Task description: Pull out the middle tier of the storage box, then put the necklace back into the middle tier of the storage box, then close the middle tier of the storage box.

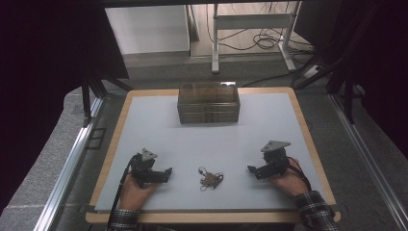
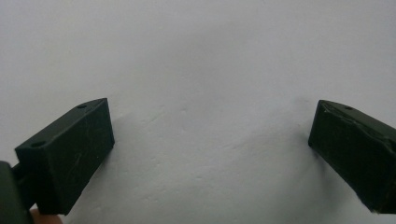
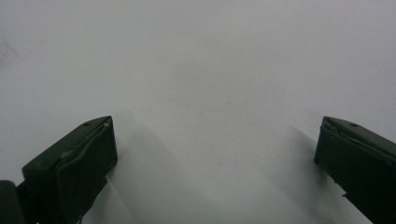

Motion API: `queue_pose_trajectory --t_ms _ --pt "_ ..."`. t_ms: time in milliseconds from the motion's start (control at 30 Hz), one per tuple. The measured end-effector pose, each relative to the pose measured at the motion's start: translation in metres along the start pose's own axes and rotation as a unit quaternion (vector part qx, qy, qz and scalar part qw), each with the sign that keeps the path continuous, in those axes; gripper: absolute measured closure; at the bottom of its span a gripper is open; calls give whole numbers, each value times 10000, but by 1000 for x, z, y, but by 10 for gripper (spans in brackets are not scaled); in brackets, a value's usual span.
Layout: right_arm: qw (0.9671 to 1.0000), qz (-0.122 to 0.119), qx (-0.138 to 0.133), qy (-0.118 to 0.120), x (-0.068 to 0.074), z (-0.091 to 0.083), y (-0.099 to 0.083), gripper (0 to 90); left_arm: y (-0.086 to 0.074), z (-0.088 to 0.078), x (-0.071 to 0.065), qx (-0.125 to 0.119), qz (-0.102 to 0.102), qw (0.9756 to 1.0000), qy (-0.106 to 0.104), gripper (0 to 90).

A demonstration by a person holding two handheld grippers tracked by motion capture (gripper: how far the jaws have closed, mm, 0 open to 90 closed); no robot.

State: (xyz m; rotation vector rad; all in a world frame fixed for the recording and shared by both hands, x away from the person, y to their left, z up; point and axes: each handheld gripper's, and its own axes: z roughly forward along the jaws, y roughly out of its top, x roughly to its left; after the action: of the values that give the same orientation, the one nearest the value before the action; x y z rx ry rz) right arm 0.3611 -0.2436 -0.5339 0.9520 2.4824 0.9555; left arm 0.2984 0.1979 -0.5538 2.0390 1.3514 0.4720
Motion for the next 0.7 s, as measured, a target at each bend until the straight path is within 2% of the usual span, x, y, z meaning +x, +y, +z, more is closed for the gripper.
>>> queue_pose_trajectory --t_ms 700 --pt "10000 -66 22 68 -1 1 1 0 0 0 0 0 1 10000 -3 6"
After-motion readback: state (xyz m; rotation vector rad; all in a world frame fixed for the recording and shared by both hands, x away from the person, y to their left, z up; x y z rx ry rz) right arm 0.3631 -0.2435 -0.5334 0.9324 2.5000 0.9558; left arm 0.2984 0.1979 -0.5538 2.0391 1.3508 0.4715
